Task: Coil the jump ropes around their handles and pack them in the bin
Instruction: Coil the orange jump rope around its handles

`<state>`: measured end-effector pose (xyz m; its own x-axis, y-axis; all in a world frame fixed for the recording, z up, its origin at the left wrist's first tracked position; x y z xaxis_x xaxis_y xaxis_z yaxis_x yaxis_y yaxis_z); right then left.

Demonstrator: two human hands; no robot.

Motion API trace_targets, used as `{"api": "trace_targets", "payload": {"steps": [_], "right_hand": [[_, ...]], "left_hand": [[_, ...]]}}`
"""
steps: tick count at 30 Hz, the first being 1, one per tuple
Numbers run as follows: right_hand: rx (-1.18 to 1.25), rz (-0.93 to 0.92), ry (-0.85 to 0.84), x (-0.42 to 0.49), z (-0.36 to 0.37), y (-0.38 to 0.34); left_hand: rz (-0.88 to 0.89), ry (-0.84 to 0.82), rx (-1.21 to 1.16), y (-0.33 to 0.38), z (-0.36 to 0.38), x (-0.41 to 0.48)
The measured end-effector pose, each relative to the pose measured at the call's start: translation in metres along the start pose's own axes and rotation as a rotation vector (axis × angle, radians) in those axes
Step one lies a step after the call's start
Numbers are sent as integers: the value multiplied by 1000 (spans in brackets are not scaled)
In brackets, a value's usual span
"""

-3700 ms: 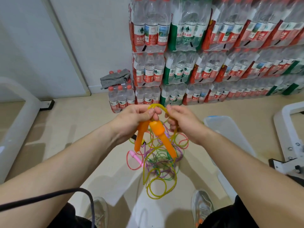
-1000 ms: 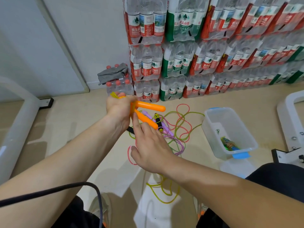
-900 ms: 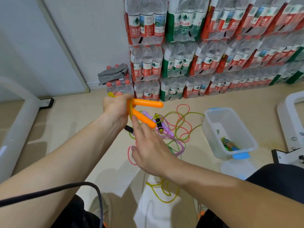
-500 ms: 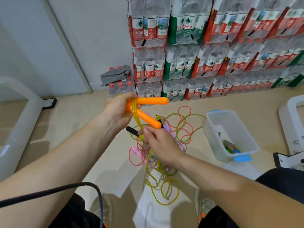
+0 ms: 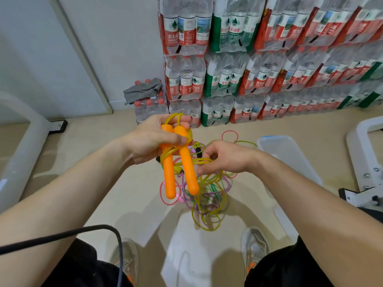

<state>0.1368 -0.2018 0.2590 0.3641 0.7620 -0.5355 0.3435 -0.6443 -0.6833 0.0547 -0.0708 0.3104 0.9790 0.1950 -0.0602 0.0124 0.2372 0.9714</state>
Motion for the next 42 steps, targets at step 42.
{"api": "trace_targets", "payload": {"steps": [42], "right_hand": [[476, 16, 308, 3, -11, -10]], "left_hand": [[80, 226, 826, -15, -4, 7]]}}
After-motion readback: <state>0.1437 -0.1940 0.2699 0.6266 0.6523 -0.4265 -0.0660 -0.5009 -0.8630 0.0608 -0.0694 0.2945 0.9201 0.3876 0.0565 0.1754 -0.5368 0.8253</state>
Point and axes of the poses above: each hand's wrist, its own x-axis towards the middle knuckle, its own z-axis out of the palm, y = z × x, the point moved 7 cm from there along x, towards the middle knuckle, and after that the axes turned 12 degrees about z, right-handed, at the moved point
